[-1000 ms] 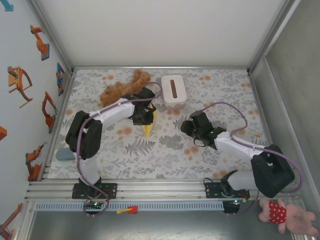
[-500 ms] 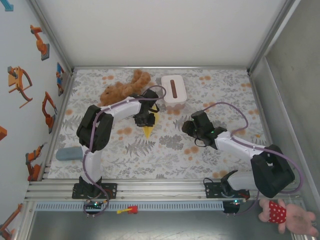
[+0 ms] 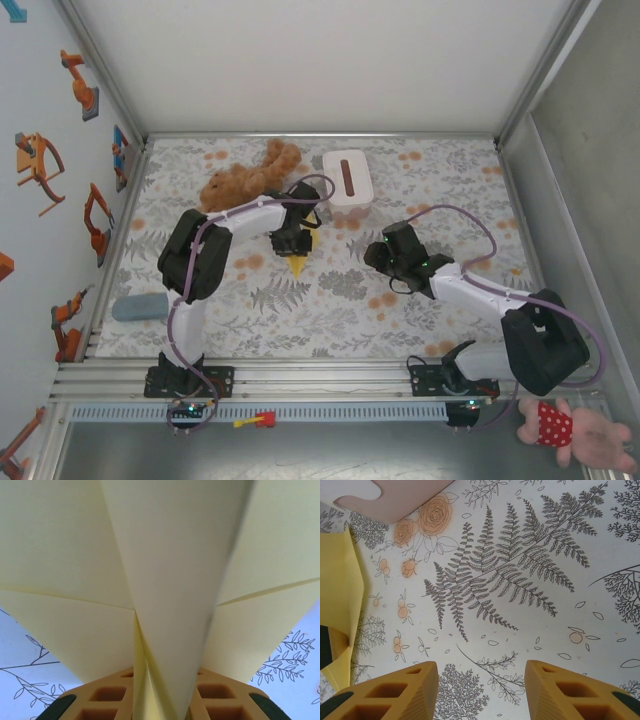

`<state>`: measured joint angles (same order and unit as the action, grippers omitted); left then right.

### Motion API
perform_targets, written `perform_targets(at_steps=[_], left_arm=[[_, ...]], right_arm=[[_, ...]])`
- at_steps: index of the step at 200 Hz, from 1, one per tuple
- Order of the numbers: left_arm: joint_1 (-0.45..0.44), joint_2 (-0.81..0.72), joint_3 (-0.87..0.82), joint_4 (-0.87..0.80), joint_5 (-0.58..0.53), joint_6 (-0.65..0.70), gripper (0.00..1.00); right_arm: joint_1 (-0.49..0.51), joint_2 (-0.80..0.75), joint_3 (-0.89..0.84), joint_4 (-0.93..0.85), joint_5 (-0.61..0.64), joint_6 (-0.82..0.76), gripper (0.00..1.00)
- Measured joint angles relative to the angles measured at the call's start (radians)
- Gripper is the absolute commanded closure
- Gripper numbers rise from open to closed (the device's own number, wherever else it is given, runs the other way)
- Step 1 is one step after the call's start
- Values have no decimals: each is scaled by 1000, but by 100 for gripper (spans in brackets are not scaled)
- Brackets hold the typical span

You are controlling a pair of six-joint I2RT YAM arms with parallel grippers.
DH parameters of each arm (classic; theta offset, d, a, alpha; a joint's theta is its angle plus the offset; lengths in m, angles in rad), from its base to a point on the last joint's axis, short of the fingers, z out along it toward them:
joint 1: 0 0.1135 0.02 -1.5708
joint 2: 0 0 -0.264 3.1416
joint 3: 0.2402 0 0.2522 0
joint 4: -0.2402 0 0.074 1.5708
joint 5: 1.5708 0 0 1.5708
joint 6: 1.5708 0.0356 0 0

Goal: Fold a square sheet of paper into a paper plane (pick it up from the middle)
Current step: Move a paper plane to the center of the table.

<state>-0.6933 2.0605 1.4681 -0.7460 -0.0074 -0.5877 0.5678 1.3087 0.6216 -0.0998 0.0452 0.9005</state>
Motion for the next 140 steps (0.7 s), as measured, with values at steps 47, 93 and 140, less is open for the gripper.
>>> perform_targets(at_steps=[47, 93, 140], left_arm=[[0, 7, 10, 1, -6, -11, 86], [-2, -12, 10, 3, -40, -2, 94], [6, -32, 38, 13, -69, 25, 94]], right_arm=[[-1, 0, 0, 0, -2, 0, 52], [-1, 0, 0, 0, -2, 0, 53], [-4, -1, 0, -1, 6, -1, 51]])
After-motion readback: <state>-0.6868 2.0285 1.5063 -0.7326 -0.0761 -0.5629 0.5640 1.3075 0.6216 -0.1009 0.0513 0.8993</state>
